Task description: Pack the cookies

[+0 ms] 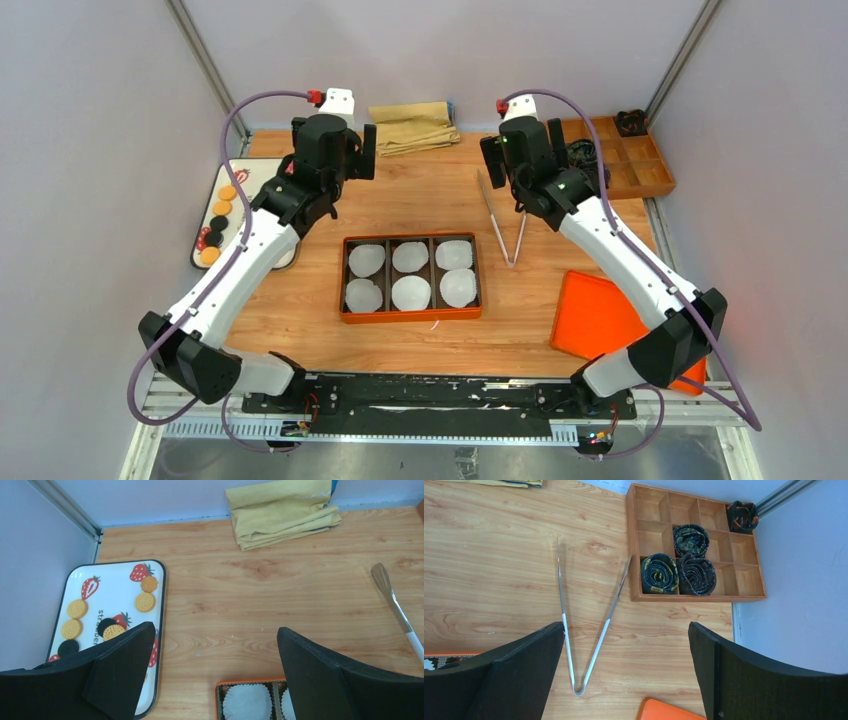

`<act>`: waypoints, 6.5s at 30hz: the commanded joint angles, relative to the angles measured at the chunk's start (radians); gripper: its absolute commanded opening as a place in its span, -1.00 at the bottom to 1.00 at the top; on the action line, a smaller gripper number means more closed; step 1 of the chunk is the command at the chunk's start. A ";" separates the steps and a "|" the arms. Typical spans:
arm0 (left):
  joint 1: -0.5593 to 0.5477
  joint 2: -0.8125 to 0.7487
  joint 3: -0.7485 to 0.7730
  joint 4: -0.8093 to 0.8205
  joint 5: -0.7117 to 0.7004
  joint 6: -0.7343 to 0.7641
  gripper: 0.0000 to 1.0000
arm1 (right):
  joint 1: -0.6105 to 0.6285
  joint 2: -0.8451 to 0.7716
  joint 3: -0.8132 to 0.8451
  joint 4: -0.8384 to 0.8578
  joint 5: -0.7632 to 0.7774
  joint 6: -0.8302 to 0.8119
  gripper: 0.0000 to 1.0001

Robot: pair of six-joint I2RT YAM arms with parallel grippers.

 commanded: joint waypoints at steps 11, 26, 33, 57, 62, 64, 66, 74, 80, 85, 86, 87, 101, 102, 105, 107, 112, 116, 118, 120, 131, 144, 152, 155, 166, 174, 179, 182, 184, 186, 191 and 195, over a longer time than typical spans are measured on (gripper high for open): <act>0.024 0.216 0.214 -0.032 -0.026 -0.007 1.00 | -0.097 0.077 -0.002 0.048 0.027 0.072 1.00; 0.333 0.829 0.879 -0.313 0.073 -0.241 0.94 | -0.266 0.120 0.009 0.026 -0.163 0.171 0.96; 0.359 0.844 0.757 -0.347 0.037 -0.266 0.83 | -0.272 0.109 -0.011 0.019 -0.226 0.198 0.92; 0.457 1.066 0.676 -0.413 0.105 -0.235 0.34 | -0.270 0.100 -0.065 0.038 -0.379 0.258 0.70; 0.458 1.075 0.662 -0.413 0.125 -0.237 0.18 | -0.270 0.104 -0.070 0.045 -0.391 0.265 0.65; 0.458 1.083 0.661 -0.413 0.140 -0.237 0.05 | -0.270 0.102 -0.072 0.046 -0.389 0.264 0.64; 0.457 1.094 0.661 -0.413 0.160 -0.237 -0.03 | -0.270 0.099 -0.073 0.046 -0.383 0.262 0.63; 0.458 1.126 0.659 -0.425 0.181 -0.246 -0.04 | -0.270 0.101 -0.072 0.047 -0.380 0.259 0.62; 0.459 1.145 0.695 -0.467 0.146 -0.225 -0.33 | -0.270 0.114 -0.070 0.046 -0.391 0.272 0.61; 0.461 1.138 0.679 -0.478 0.174 -0.231 -0.85 | -0.271 0.123 -0.071 0.046 -0.403 0.278 0.60; 0.460 1.135 0.676 -0.477 0.193 -0.233 -0.93 | -0.270 0.124 -0.073 0.046 -0.405 0.279 0.60; 0.459 1.131 0.674 -0.477 0.207 -0.234 -1.00 | -0.271 0.122 -0.074 0.046 -0.406 0.281 0.60; 0.272 1.109 0.772 -0.478 0.396 -0.190 -1.00 | -0.270 0.094 -0.097 0.048 -0.397 0.288 0.58; 0.253 1.112 0.784 -0.476 0.421 -0.184 -1.00 | -0.270 0.089 -0.100 0.048 -0.393 0.286 0.58; 0.190 1.125 0.816 -0.476 0.449 -0.166 -1.00 | -0.270 0.079 -0.111 0.048 -0.389 0.284 0.58; 0.153 1.126 0.819 -0.476 0.442 -0.155 -1.00 | -0.270 0.072 -0.117 0.048 -0.388 0.284 0.58; 0.101 1.115 0.791 -0.474 0.461 -0.152 -1.00 | -0.270 0.055 -0.139 0.048 -0.390 0.283 0.58; 0.085 1.096 0.734 -0.473 0.465 -0.148 -1.00 | -0.270 0.039 -0.159 0.047 -0.393 0.286 0.57; 0.078 1.076 0.691 -0.472 0.467 -0.145 -1.00 | -0.270 0.034 -0.172 0.046 -0.404 0.285 0.57; 0.069 1.060 0.644 -0.470 0.462 -0.137 -1.00 | -0.270 0.039 -0.178 0.041 -0.426 0.278 0.57; 0.050 1.004 0.434 -0.355 0.615 -0.111 -1.00 | -0.253 0.060 -0.219 -0.047 -0.472 0.292 0.55; 0.026 0.848 0.223 -0.211 0.474 -0.159 -0.84 | -0.247 0.103 -0.231 -0.059 -0.453 0.312 0.64; 0.026 0.765 0.365 -0.199 0.384 -0.143 -0.14 | -0.247 0.253 -0.197 -0.099 -0.428 0.331 1.00; 0.026 0.718 0.392 -0.197 0.402 -0.142 -0.05 | -0.247 0.296 -0.192 -0.104 -0.442 0.344 1.00; 0.026 0.498 0.210 -0.149 0.403 -0.166 0.07 | -0.246 0.422 -0.129 -0.086 -0.493 0.359 1.00; 0.026 0.466 0.188 -0.150 0.376 -0.156 0.05 | -0.246 0.534 -0.062 -0.085 -0.523 0.394 1.00; 0.026 0.464 0.180 -0.140 0.378 -0.162 0.05 | -0.246 0.607 -0.037 -0.077 -0.499 0.411 1.00; 0.026 0.473 0.178 -0.139 0.390 -0.163 0.02 | -0.244 0.638 -0.013 -0.075 -0.477 0.415 1.00; 0.026 0.475 0.175 -0.139 0.392 -0.160 0.01 | -0.241 0.644 0.000 -0.076 -0.457 0.414 1.00; 0.026 0.475 0.171 -0.141 0.390 -0.158 0.01 | -0.236 0.635 0.004 -0.077 -0.443 0.411 0.91; 0.026 0.475 0.167 -0.139 0.390 -0.160 0.01 | -0.216 0.588 0.011 -0.081 -0.403 0.380 0.56; 0.026 0.480 0.169 -0.140 0.396 -0.160 0.00 | -0.210 0.564 0.047 -0.097 -0.400 0.348 0.35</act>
